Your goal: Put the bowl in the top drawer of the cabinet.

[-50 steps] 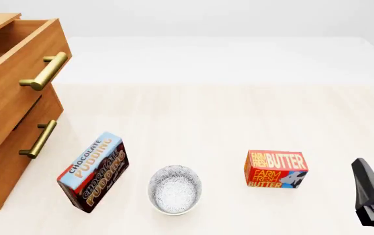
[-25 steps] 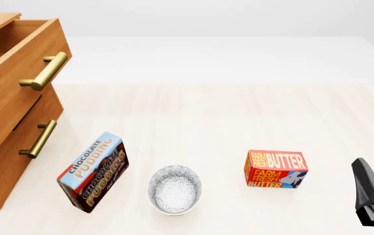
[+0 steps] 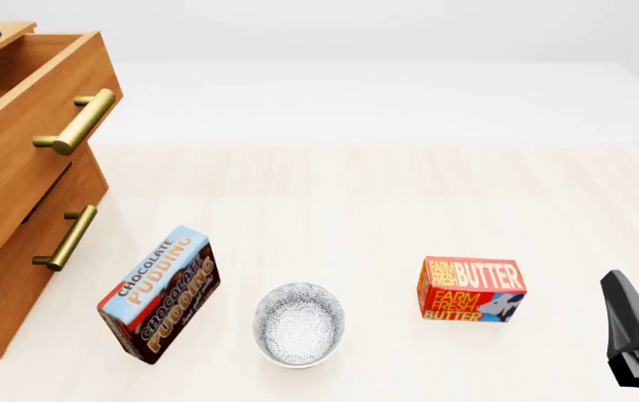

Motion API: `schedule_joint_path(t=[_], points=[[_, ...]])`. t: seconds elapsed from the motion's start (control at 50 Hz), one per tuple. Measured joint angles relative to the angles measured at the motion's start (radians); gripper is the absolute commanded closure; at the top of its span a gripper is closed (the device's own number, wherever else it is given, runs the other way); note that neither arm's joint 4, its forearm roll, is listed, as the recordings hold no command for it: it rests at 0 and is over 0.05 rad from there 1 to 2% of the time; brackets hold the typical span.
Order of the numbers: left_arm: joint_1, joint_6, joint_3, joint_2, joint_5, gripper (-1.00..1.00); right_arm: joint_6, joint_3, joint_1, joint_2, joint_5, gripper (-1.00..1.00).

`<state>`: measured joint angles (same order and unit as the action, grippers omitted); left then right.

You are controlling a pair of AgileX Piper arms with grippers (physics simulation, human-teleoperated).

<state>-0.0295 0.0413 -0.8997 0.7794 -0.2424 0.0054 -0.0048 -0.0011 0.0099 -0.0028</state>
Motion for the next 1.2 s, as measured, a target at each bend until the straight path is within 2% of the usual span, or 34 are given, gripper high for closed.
schedule_joint_path(t=[0.66, 1.2], points=[[0.038, -0.05, -0.026, 0.188, 0.076, -1.0, 0.0, 0.0, 0.0, 0.0, 0.0, -1.0], [0.065, -0.064, -0.02, 0.277, 0.106, -1.0, 0.0, 0.0, 0.0, 0.0, 0.0, -1.0]])
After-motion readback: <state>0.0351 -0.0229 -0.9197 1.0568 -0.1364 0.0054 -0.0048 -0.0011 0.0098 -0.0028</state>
